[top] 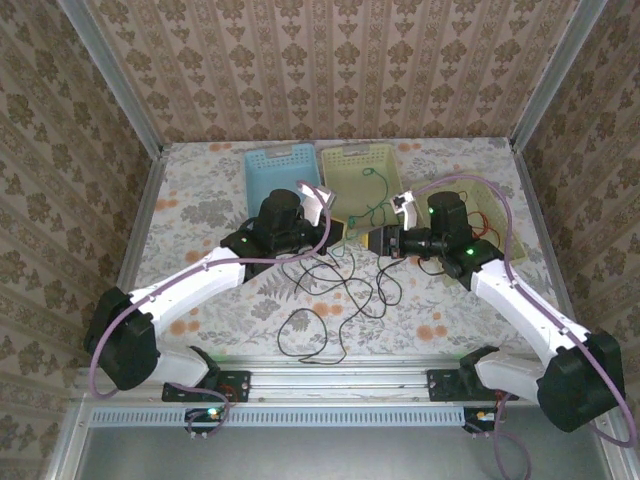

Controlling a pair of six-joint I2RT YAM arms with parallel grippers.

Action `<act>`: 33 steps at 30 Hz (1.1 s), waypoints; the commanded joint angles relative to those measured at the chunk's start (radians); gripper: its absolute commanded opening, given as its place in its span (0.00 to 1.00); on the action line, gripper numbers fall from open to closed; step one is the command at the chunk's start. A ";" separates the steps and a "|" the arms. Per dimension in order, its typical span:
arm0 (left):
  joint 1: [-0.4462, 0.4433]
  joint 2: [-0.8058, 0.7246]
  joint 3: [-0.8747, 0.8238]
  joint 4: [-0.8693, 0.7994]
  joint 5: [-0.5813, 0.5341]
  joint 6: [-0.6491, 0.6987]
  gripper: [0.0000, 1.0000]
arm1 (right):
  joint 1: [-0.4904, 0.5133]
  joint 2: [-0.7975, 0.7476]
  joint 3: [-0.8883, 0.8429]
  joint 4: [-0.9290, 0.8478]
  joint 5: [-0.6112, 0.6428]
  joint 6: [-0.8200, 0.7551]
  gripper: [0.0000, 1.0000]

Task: Untangle the cables

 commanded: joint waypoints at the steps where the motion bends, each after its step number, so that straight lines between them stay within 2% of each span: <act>1: -0.007 0.008 0.036 0.022 0.036 -0.018 0.00 | 0.017 0.016 0.044 0.043 -0.035 0.015 0.36; 12: -0.010 0.002 0.034 0.035 0.065 -0.015 0.00 | 0.032 0.075 0.045 0.092 0.025 0.042 0.33; 14: -0.010 0.004 0.032 0.035 0.072 -0.017 0.00 | 0.032 0.088 0.045 0.114 0.030 0.053 0.27; 17: -0.009 0.005 0.024 0.032 0.075 -0.016 0.00 | 0.032 0.100 0.050 0.126 0.050 0.063 0.12; 22: -0.006 -0.007 0.007 0.000 0.025 -0.003 0.00 | 0.029 0.080 0.054 0.065 0.211 0.031 0.01; 27: 0.018 -0.036 -0.036 -0.011 -0.060 -0.008 0.00 | -0.010 0.083 0.075 -0.034 0.381 0.022 0.00; 33: 0.049 -0.050 -0.073 0.022 -0.078 -0.031 0.00 | -0.074 0.092 0.069 -0.053 0.440 0.067 0.00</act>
